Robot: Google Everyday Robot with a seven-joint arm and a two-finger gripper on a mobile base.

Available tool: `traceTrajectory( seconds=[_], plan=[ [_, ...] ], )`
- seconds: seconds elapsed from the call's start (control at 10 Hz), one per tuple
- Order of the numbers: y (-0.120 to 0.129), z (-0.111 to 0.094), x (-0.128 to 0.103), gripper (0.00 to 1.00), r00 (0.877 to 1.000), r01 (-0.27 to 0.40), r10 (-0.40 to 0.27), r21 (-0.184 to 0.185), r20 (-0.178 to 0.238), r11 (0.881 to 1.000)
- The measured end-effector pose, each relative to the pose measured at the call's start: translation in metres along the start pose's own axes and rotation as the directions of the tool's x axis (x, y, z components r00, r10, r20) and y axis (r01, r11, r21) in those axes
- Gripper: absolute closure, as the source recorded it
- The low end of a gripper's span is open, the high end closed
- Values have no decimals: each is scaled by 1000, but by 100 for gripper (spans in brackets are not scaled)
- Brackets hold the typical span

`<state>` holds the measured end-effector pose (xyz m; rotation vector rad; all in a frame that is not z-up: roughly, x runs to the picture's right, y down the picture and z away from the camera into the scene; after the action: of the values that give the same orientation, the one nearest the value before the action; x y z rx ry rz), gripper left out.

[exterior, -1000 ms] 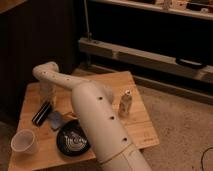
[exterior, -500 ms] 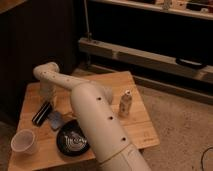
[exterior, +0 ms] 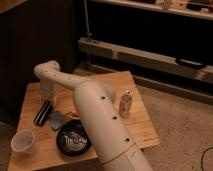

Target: Place the eraser on the white sponge

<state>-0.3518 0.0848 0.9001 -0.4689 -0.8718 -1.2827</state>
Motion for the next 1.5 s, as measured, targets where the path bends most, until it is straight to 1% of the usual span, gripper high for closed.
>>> traceTrajectory(
  seconds=[0.1,0.2,0.3,0.5,0.6,0.7,0.8,0.9,1.1,1.2,1.3,1.4,1.5],
  plan=[
    [7,-5,1,100,1000,2,-3,51,15,999],
    [21,-16,3,100,1000,-1,-2,107,26,994],
    [33,-28,4,100,999,-1,-4,154,34,988],
    [45,-42,2,100,999,-2,-7,204,41,979],
    [51,-54,0,100,999,-1,-9,226,43,974],
    [60,-65,3,100,999,-4,-6,227,46,974],
    [61,-79,11,100,999,1,-12,210,53,978],
    [56,-95,21,100,998,9,-20,185,56,983],
    [45,-117,40,100,998,17,-25,139,54,990],
    [30,-128,46,100,998,31,-37,110,53,993],
    [24,-137,46,100,998,36,-41,91,54,995],
    [23,-143,43,100,998,44,-48,79,52,996],
    [31,-144,36,100,997,50,-53,66,49,997]
  ],
)
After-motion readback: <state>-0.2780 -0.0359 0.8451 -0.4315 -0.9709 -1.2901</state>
